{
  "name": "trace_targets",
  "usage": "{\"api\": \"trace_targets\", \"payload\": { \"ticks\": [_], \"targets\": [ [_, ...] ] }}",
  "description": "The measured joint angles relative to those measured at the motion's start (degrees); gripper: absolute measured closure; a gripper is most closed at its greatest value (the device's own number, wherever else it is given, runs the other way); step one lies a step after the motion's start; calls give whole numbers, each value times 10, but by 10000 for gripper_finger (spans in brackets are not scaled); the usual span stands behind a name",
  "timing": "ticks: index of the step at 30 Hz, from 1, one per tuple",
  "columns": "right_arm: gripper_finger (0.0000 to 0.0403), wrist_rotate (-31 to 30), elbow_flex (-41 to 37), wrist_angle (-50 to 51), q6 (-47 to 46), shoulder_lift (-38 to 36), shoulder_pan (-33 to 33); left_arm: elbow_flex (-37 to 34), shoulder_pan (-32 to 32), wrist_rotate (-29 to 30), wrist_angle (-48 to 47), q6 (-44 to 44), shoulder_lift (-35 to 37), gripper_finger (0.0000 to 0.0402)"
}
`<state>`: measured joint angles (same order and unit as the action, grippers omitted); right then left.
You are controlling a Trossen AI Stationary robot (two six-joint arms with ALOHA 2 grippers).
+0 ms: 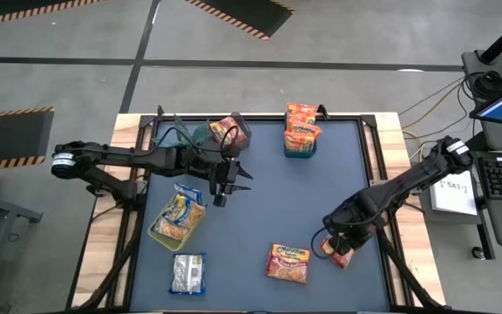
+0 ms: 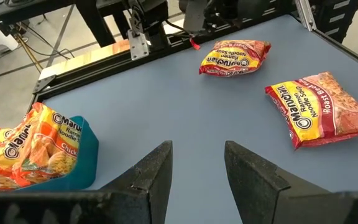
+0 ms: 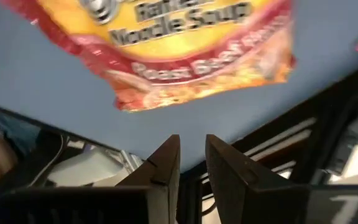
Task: Sort Maruchan noodles
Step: Put the red noodle pack into the black bin
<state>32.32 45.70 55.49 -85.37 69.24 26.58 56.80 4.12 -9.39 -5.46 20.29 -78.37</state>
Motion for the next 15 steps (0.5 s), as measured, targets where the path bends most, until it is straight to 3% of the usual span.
{"api": "trace_targets", "payload": {
  "ticks": [8, 12, 15],
  "targets": [
    [337, -1, 0, -46, 77, 67, 1, 0, 0, 0, 1, 0, 0, 271],
    [337, -74, 20, -47, 140, 104, -16, 0, 0, 0, 1, 0, 0, 271],
    [337, -188, 59, -51, 206, 115, -41, 0, 0, 0, 6, 2, 0, 271]
  ]
}}
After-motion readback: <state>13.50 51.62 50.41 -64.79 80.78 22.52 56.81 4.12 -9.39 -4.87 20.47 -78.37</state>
